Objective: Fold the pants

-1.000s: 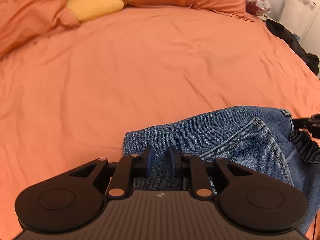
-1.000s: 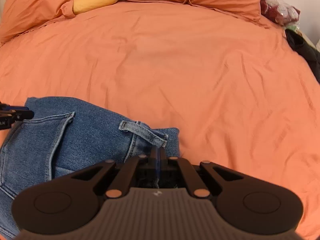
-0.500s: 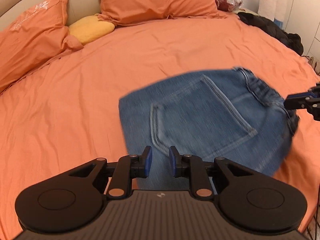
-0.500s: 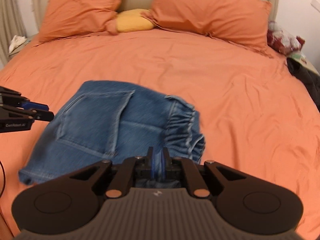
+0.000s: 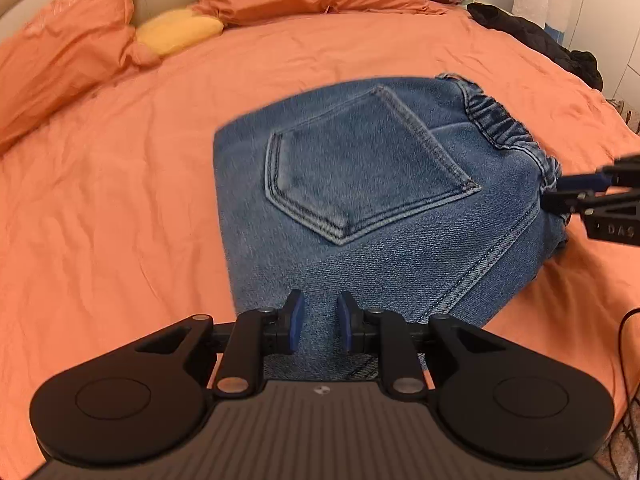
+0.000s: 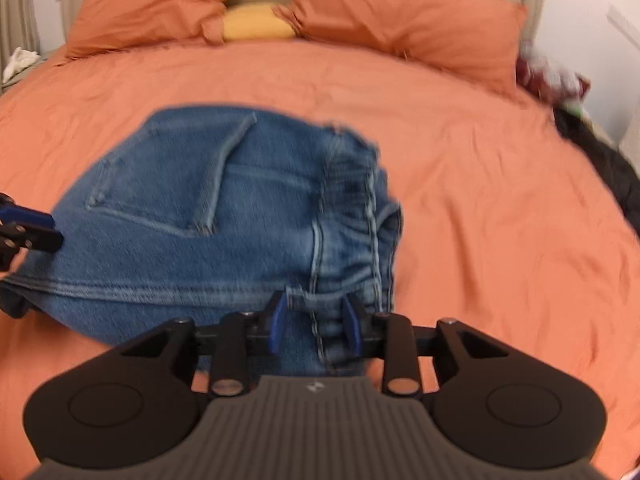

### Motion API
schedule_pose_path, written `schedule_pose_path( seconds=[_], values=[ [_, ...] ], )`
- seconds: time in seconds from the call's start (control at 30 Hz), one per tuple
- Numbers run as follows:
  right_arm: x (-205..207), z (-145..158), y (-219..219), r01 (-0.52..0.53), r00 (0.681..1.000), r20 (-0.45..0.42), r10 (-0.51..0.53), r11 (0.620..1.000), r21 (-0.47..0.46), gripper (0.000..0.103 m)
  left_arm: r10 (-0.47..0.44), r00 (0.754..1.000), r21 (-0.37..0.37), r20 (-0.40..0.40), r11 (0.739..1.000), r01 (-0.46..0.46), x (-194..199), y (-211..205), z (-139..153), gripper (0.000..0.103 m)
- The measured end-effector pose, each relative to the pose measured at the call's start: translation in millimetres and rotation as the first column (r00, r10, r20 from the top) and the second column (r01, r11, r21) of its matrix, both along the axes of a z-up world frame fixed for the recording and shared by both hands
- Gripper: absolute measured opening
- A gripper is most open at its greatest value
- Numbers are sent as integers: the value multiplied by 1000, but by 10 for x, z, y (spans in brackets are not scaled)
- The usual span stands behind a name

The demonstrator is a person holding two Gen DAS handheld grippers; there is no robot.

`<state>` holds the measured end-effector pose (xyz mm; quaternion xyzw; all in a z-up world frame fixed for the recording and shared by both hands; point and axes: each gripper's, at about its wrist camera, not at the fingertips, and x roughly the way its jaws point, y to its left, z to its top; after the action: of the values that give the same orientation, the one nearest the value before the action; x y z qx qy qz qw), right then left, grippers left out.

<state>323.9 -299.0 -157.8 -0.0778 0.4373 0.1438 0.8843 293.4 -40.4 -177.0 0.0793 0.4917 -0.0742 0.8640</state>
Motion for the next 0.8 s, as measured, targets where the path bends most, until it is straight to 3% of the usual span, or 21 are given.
schedule_pose_path(
  seconds=[0.13, 0.23, 0.3, 0.33, 0.43, 0.5, 0.57, 0.63, 0.8],
  values=[
    [46, -106, -58, 37, 999, -25, -36, 998, 48, 27, 13, 1000, -2, -2, 1000, -13, 0, -11, -143, 25],
    [75, -42, -66, 28, 999, -40, -26, 999, 45, 27, -11, 1000, 5, 11, 1000, 11, -21, -28, -68, 25],
    [72, 61, -138, 21, 998, -53, -17, 996, 82, 29, -18, 1000, -40, 24, 999, 19, -45, 56, 32, 27],
    [64, 118, -203, 21, 998, -58, -14, 993, 119, 35, -10, 1000, -78, 30, 997, 12, -51, 132, 92, 34],
    [113, 220, -431, 68, 995, -83, -50, 971, 229, 65, 47, 998, -190, 34, 981, -40, -3, 391, 232, 54],
    [231, 217, -579, 98, 991, -114, -67, 952, 290, 67, 89, 996, -246, 30, 966, -79, 97, 574, 276, 56],
    [387, 150, -711, 140, 983, -159, -90, 933, 333, 82, 144, 989, -293, 28, 947, -130, 223, 751, 281, 73],
    [562, 26, -848, 196, 968, -221, -117, 902, 384, 87, 187, 982, -366, -14, 913, -178, 379, 938, 217, 82],
    [928, -402, -1080, 312, 914, -397, -89, 778, 545, 87, 188, 968, -499, -168, 830, -248, 697, 1241, -156, 82]
  ],
)
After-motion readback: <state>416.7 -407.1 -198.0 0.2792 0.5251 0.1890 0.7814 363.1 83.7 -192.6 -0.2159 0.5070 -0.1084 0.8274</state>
